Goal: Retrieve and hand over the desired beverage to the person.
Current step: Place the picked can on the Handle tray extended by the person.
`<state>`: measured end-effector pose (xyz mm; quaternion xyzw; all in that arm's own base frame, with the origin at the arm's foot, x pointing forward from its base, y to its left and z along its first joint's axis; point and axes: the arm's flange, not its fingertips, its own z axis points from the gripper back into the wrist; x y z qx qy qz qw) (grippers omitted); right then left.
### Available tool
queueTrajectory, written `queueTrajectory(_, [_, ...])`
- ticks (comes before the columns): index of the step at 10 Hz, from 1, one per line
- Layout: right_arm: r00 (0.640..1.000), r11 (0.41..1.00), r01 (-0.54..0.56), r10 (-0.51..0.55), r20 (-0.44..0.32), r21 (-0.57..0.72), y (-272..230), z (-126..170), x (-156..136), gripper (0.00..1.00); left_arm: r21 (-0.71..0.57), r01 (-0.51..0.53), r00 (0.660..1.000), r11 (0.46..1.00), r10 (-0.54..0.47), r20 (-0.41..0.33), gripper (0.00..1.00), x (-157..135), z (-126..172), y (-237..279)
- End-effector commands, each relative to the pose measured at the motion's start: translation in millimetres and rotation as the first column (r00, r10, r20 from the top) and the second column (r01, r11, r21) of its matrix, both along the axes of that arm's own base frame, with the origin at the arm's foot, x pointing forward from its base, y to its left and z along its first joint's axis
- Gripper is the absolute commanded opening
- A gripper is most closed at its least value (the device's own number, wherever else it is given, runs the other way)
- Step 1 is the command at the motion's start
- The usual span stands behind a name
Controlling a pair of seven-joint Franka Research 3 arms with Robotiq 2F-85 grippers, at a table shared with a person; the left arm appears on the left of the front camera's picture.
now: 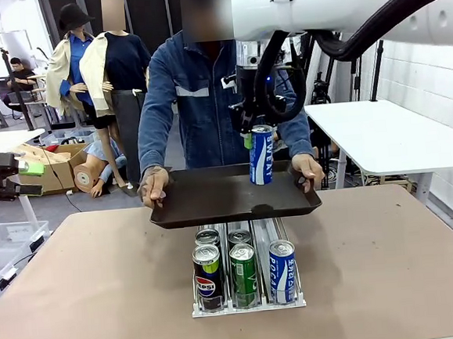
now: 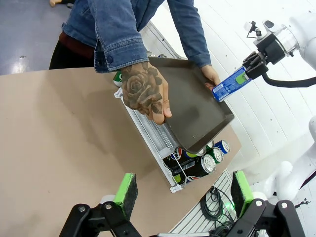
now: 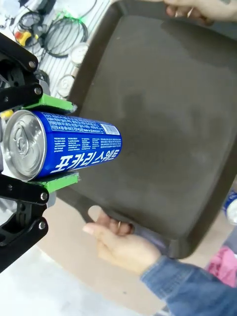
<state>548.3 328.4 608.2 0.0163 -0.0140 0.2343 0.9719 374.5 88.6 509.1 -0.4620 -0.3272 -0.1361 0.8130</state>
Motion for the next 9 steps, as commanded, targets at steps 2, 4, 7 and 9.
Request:
queueTrajectory(2, [1.0, 1.0, 0.009, -0.008, 0.008, -0.023, 14.1, -0.3, 23.9, 0.36, -0.009, 0.005, 1.0, 1.0, -0.005, 0.008, 1.0, -1.2, 0.1, 1.7])
queueTrajectory(4, [1.0, 0.999, 0.009, -0.01, -0.01, -0.032, 17.3, -16.6, 28.7, 0.36, -0.009, 0.005, 1.0, 1.0, -0.005, 0.008, 1.0, -1.2, 0.1, 1.7])
queueTrajectory(7, [1.0, 0.999, 0.01, -0.01, -0.014, -0.034, 19.6, -29.1, 32.5, 0.36, -0.009, 0.005, 1.0, 1.0, -0.005, 0.008, 1.0, -1.2, 0.1, 1.7])
queueTrajectory(9, [1.0, 0.999, 0.012, -0.013, -0.016, -0.033, 19.3, -34.7, 34.0, 0.36, -0.009, 0.005, 1.0, 1.0, -0.005, 0.008, 1.0, -1.2, 0.1, 1.7])
